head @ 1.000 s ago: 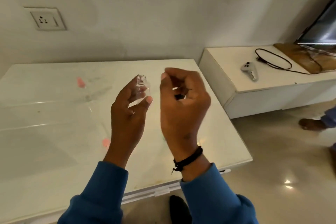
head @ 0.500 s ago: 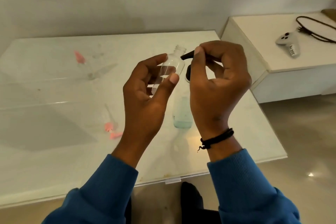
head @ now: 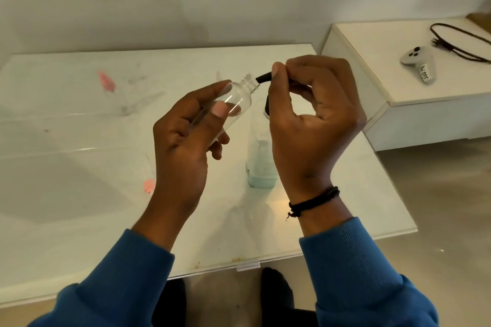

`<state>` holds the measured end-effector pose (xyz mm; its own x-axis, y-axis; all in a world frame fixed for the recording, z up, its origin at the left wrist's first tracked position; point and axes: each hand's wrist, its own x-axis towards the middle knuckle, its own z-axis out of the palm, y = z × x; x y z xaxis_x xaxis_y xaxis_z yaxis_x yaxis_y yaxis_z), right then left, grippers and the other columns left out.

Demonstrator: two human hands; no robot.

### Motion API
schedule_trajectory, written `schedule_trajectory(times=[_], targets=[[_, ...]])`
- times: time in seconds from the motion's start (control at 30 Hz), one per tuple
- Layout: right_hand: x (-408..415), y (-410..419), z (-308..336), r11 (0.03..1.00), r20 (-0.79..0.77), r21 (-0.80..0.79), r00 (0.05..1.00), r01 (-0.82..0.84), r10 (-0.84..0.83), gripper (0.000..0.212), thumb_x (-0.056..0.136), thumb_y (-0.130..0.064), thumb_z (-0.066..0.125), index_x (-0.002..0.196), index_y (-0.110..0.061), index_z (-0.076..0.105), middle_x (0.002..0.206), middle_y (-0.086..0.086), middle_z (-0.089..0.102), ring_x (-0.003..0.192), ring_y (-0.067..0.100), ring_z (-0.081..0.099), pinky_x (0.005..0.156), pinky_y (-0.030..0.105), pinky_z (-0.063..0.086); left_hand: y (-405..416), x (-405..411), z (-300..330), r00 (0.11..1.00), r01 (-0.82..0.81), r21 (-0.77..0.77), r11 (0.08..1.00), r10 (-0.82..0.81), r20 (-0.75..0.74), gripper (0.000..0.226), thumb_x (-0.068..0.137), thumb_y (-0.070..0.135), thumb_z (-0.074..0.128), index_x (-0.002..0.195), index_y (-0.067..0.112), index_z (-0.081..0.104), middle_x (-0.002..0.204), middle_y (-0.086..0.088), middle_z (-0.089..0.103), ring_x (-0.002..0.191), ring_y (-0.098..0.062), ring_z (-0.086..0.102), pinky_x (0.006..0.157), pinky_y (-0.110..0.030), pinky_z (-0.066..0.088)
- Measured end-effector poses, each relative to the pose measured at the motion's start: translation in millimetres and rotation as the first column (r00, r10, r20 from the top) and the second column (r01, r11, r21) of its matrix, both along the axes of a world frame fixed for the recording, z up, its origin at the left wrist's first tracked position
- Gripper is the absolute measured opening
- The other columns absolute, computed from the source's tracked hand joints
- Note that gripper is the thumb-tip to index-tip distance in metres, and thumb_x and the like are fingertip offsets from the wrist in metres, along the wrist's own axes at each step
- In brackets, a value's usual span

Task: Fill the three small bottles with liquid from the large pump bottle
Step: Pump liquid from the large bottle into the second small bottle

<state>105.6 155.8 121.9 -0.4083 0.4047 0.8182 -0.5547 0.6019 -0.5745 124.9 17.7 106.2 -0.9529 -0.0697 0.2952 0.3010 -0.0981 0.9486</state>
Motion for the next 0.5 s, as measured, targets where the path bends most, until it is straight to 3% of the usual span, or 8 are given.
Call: schedule_trajectory(times=[0.5], targets=[[-0.7,-4.9,-2.5,1.000,0.029,0.003,1.000,-0.004,0.004,0.010,0.089,-0.004,0.076,0.082,0.002,0.072,0.087,0.013,0.067,0.078,0.018,0.064,0.064,0.031,0.060,-3.8,1.5,5.3,0.999,0.030,0.027,0.999,-0.031,0.041,0.034,0.095,0.025,0.056,0.125,0.012,0.066,0.109,-0.011,0.072,0.068,-0.019,0.056,0.055,-0.028,0.045]])
